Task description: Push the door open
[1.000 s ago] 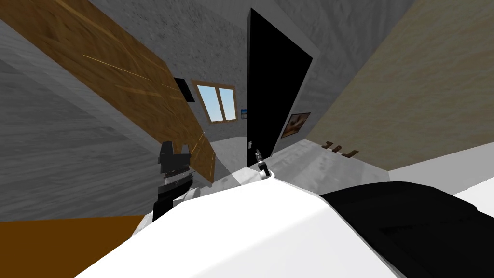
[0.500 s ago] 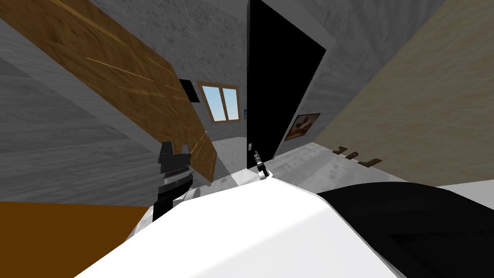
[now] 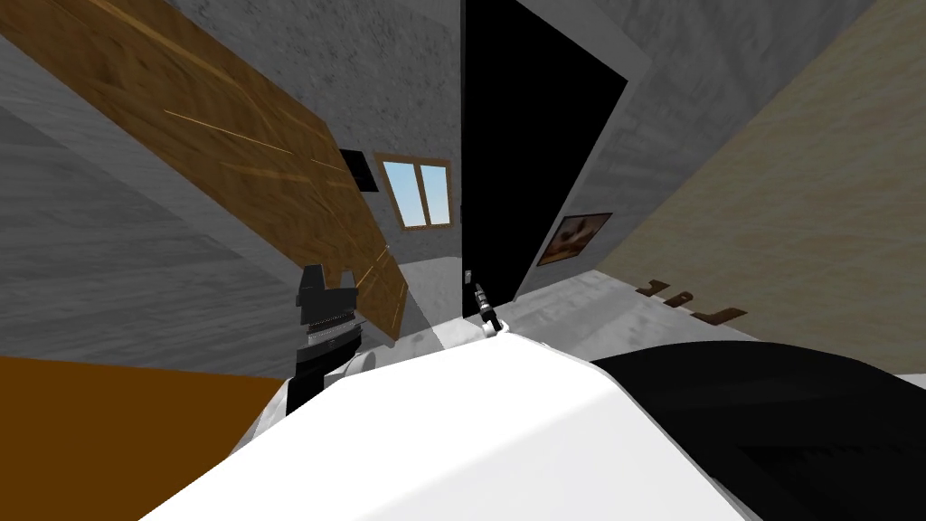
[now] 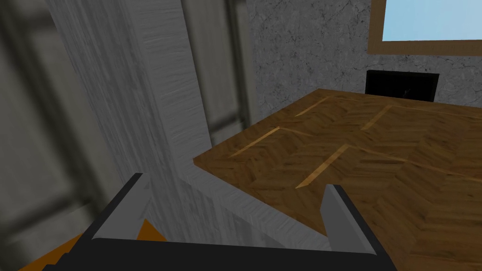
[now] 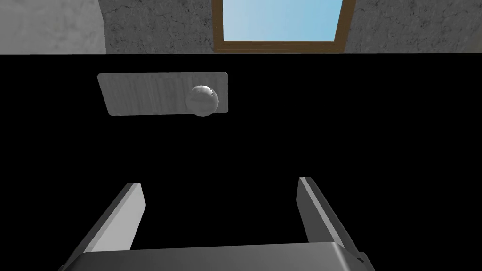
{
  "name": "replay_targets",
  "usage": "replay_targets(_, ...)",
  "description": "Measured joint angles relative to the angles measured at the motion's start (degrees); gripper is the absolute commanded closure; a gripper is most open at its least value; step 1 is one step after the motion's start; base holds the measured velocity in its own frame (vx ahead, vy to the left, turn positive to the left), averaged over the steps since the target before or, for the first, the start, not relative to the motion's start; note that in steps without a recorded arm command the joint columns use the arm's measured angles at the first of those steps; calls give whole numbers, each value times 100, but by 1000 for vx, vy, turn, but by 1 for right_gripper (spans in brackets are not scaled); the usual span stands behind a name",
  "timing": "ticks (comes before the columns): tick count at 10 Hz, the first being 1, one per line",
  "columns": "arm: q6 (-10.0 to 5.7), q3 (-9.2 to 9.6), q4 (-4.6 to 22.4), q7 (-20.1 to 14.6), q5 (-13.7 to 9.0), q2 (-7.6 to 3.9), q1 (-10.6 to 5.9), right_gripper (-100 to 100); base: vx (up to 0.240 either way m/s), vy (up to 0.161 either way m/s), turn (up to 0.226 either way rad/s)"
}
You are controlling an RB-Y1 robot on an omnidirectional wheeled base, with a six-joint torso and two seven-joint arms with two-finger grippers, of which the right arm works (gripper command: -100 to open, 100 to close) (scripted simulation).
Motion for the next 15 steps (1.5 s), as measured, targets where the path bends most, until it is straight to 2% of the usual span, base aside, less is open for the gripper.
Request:
replay_targets(4,-26,4,304,-21,35,69,-120,-100,31,-80,72)
replay_targets(6,-127,-16,634,-24,35,102,-275,-100,18,-56,46)
replay_targets(11,-126,-44,620,-11,18,4,-259,-100,166,6,24)
replay_targets(15,-156,-90,695,3,-13,31,-301,-100,202,7,24)
